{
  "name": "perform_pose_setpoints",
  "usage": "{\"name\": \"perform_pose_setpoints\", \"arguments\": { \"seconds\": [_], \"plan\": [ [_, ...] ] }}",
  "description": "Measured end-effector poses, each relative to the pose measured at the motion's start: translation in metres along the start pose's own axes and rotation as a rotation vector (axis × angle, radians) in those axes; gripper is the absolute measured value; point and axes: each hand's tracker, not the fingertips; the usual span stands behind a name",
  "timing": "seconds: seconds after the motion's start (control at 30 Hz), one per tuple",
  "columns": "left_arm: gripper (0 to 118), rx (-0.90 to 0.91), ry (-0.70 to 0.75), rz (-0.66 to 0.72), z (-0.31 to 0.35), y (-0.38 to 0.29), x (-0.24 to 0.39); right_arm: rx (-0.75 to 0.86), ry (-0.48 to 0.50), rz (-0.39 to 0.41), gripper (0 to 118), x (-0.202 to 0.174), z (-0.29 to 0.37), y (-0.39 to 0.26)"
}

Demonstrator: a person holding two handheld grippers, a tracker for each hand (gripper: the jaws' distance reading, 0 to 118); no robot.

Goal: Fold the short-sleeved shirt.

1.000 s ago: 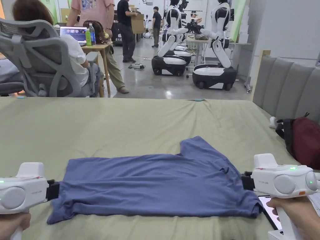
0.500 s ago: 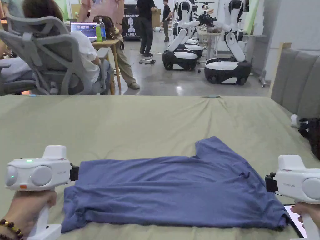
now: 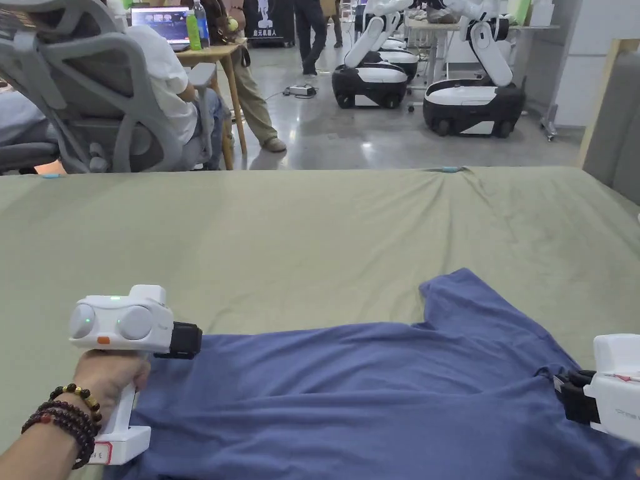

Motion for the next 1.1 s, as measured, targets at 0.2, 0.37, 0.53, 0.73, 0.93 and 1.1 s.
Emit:
{"name": "perform_pose_setpoints", "arguments": {
  "seconds": [0.2,0.37,0.53,0.73,0.93,1.1],
  "plan": [
    [2,-0.002,-0.022,0.052,0.009,0.002,0.007,-0.001,-0.012,0.022,0,0.01,-0.025,0.035],
    [2,0.005,-0.02,0.034,0.014,0.003,0.006,-0.001,-0.021,0.004,6,0.03,-0.07,0.097],
    [2,0.021,-0.038,0.037,0.021,0.002,0.008,-0.117,-0.01,-0.005,111,0.045,-0.135,0.138],
    [2,0.018,-0.049,0.022,0.016,0.005,0.004,-0.288,-0.071,0.043,84,0.043,-0.204,0.138],
    [2,0.02,-0.04,0.001,0.014,0.006,0.006,-0.242,-0.032,0.095,0,0.016,-0.182,0.134],
    [2,0.1,-0.048,0.03,0.044,0.005,0.004,-0.177,-0.038,0.117,0,0.008,-0.137,0.143]
  ]
}}
